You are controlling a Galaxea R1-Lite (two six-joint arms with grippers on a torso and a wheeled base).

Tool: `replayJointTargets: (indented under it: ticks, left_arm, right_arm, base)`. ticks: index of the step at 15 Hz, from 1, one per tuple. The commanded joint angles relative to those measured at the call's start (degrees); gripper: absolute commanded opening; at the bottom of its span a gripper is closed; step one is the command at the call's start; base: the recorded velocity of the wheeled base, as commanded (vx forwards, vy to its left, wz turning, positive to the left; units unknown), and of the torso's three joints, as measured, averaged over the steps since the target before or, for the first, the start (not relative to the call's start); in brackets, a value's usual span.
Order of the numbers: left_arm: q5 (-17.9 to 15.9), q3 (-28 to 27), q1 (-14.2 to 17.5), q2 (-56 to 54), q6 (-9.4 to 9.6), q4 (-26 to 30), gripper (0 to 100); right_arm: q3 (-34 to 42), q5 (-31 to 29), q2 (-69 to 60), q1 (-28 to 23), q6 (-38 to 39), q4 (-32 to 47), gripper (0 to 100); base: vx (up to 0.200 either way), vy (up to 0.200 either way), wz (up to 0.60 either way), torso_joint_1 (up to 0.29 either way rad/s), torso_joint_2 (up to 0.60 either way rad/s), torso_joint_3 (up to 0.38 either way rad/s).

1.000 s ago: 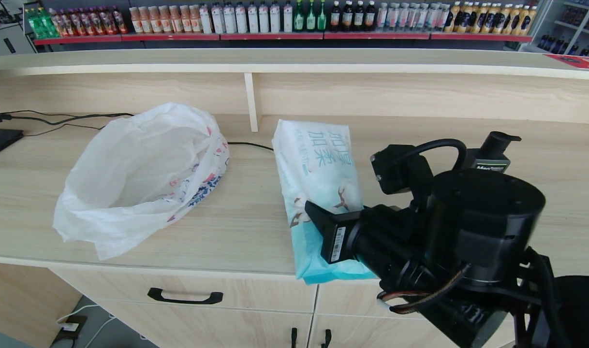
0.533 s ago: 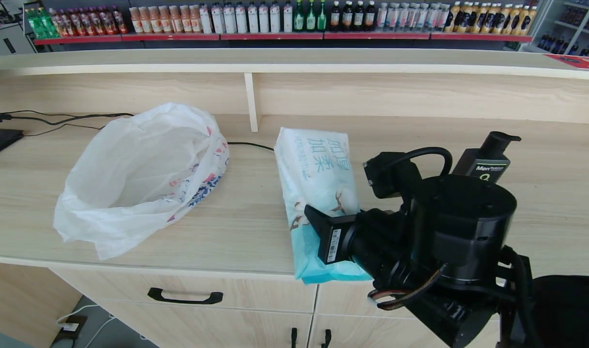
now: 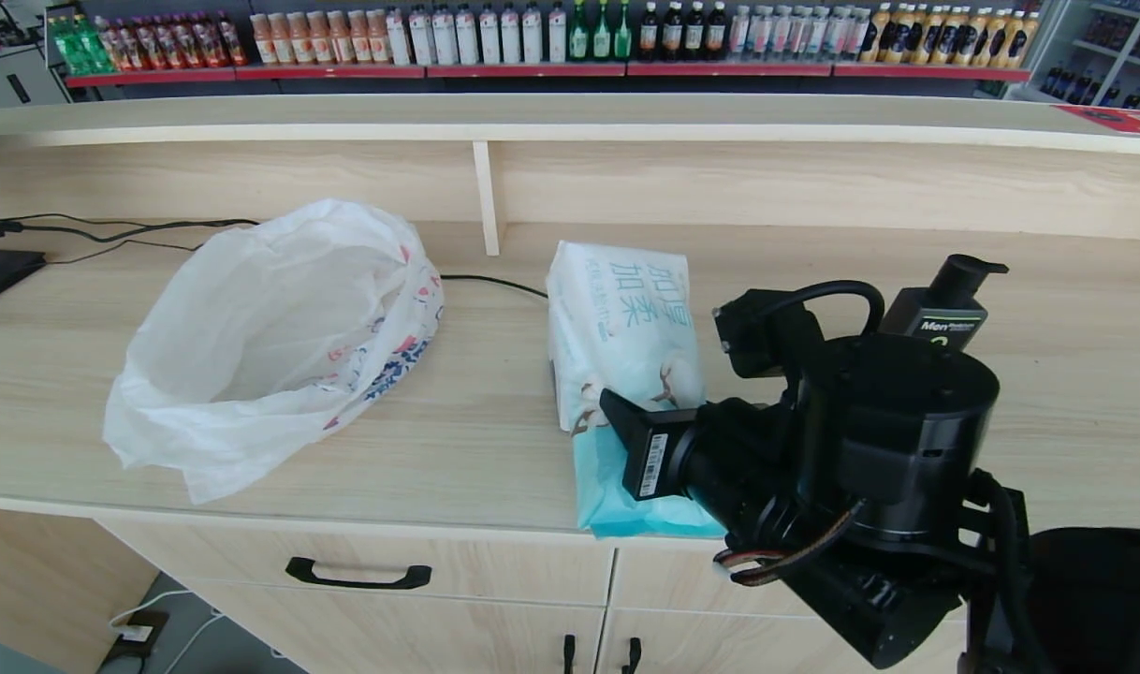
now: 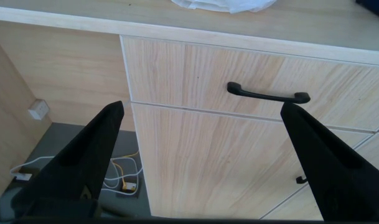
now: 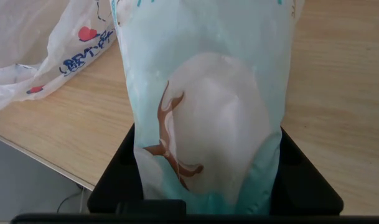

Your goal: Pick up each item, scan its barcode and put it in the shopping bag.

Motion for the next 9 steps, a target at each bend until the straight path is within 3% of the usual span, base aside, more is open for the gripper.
replayJointTargets:
  ticks: [1, 9]
  left_arm:
    - [0.0, 0.0, 0.0, 0.0, -0.02, 0.0, 100]
    - [0.0, 0.0, 0.0, 0.0, -0.02, -0.2, 100]
  right_arm:
    - [0.0, 0.0, 0.0, 0.0, -0.1, 0.0, 0]
    - [-0.5, -0.1, 0.1, 0.0, -0.1, 0.0, 0]
  base:
    - [0.000, 0.000, 0.00, 0.000, 0.00, 0.000]
    - [0.000, 0.000, 0.00, 0.000, 0.00, 0.000]
